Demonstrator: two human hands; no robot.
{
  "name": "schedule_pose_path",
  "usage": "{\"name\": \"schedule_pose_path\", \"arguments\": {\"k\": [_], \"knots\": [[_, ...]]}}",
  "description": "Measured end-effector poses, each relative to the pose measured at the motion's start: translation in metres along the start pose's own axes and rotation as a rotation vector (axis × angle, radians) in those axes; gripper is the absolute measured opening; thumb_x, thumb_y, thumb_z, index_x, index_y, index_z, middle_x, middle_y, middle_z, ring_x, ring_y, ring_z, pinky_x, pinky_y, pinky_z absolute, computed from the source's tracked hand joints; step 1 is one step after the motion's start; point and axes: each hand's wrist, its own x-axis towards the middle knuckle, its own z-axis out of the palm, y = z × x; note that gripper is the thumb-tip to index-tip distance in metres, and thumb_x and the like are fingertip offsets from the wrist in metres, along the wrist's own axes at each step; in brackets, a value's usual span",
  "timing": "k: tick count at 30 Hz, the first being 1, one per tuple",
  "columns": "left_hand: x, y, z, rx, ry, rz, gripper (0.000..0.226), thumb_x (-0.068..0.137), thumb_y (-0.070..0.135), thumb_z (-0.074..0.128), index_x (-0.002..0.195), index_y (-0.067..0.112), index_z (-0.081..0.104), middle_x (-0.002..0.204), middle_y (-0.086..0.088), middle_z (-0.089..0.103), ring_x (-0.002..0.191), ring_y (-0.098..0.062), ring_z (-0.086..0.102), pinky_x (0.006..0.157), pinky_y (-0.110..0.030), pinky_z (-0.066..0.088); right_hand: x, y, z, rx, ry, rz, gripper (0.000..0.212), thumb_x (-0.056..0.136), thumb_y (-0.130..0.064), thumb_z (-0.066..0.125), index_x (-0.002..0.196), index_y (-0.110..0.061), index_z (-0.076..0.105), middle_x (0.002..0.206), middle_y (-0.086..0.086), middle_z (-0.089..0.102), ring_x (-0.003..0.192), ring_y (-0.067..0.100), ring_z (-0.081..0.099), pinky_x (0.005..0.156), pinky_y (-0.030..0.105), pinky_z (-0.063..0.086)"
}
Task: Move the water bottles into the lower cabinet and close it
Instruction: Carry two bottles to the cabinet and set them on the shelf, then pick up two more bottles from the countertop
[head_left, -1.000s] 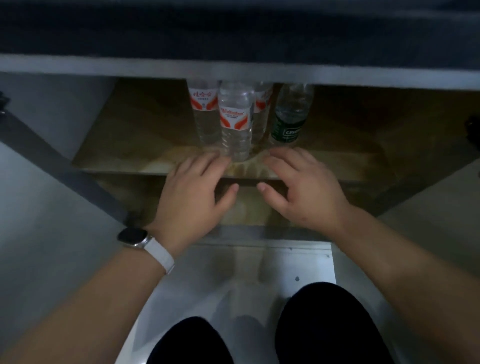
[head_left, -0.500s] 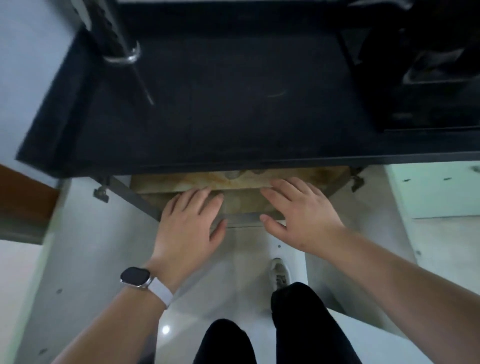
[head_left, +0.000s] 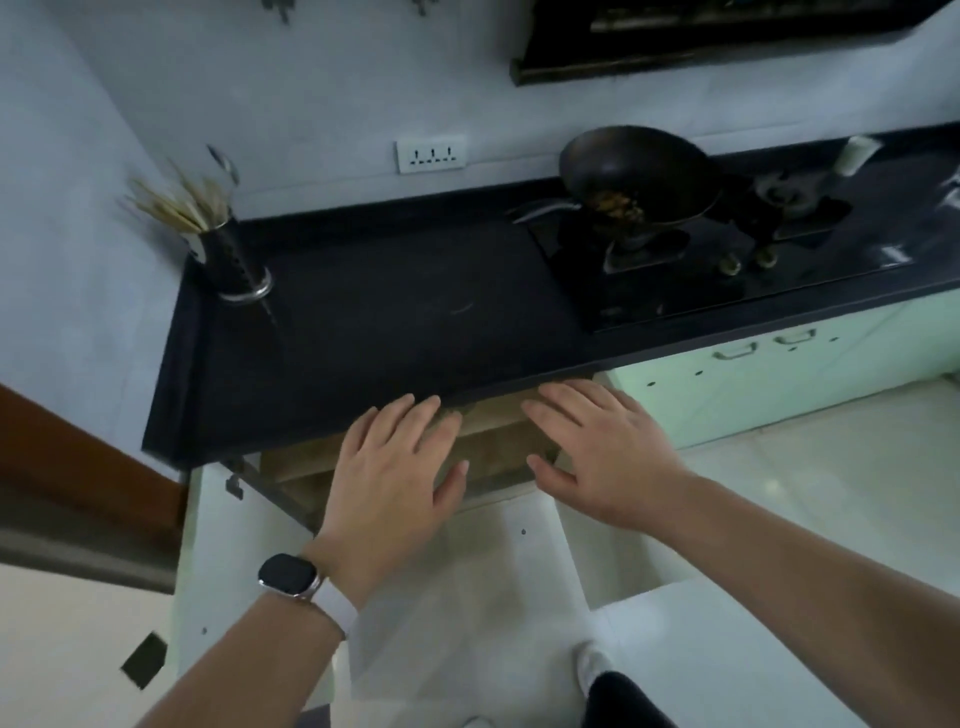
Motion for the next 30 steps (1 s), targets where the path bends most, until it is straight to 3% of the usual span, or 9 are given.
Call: {"name": "schedule_pose_path", "arguments": {"k": [12,17,30], "knots": [[0.073,0.117,-0.007,-0.027,0.065,0.191,0.047,0.095,0.045,0.048,0.133,0.02,0.061,0.137,-0.005,0.061,0.129,-0.026,0.054,0.106,-0.05,0.044,-0.081,0.111,-0.049,-0.095,0.094,0.179,0.056,0.088,-0.055,0.039,0.127,-0.022,0.062,0.128,0.004,0.063,0.118,0.029,0.059,0.096,0.044,0.049],[0.122,0.204,0.005,-0.02,0.067,0.222,0.046,0.095,0.043,0.05,0.131,0.018,0.063,0.132,-0.004,0.063,0.124,-0.024,0.055,0.105,-0.045,0.042,-0.117,0.201,-0.053,-0.074,0.114,0.205,0.056,0.088,-0.054,0.041,0.126,-0.02,0.063,0.127,0.006,0.064,0.117,0.03,0.06,0.096,0.047,0.05],[0.277,0.479,0.059,-0.059,0.074,0.431,0.047,0.091,0.04,0.054,0.127,0.012,0.066,0.131,-0.011,0.064,0.122,-0.033,0.057,0.098,-0.052,0.048,-0.257,0.471,-0.079,-0.025,0.178,0.416,0.054,0.089,-0.055,0.044,0.129,-0.021,0.06,0.129,0.004,0.062,0.119,0.03,0.056,0.1,0.044,0.045]]}}
